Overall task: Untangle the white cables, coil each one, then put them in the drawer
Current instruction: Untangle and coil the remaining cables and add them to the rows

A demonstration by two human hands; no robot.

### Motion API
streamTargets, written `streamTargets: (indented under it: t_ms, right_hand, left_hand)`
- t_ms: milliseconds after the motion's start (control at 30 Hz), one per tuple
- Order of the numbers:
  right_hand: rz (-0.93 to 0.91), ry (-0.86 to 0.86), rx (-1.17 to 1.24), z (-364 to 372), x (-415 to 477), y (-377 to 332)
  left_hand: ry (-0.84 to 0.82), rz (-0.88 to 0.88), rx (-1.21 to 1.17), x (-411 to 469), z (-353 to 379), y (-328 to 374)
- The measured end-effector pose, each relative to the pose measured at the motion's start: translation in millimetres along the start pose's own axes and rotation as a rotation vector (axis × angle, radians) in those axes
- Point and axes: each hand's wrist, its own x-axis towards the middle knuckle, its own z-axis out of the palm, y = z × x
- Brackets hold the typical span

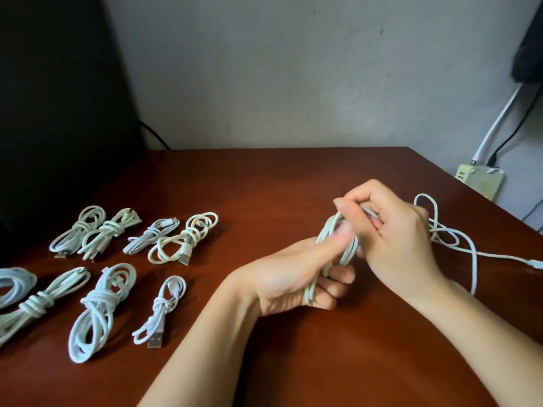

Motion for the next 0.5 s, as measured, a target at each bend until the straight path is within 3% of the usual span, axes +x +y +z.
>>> streamTargets:
  t_ms: [100,267,500]
  right_hand:
    - [0.083,-0.029,0.034,0.9,-0.6,2.3]
    - [0.286,-0.127,0.141,-1.0,1.8,1.6]
    - [0.623,-0.264,0.549,-7.0,13.6,-4.3]
  left_hand:
    - [-0.004,0.036,0.045,-2.8,-1.6,-0.5]
    - [0.023,0.035,-0.094,-1.7,-2.9,1.1]
    - [-0.006,0.076,-0.24,-5.6,-5.3,7.8]
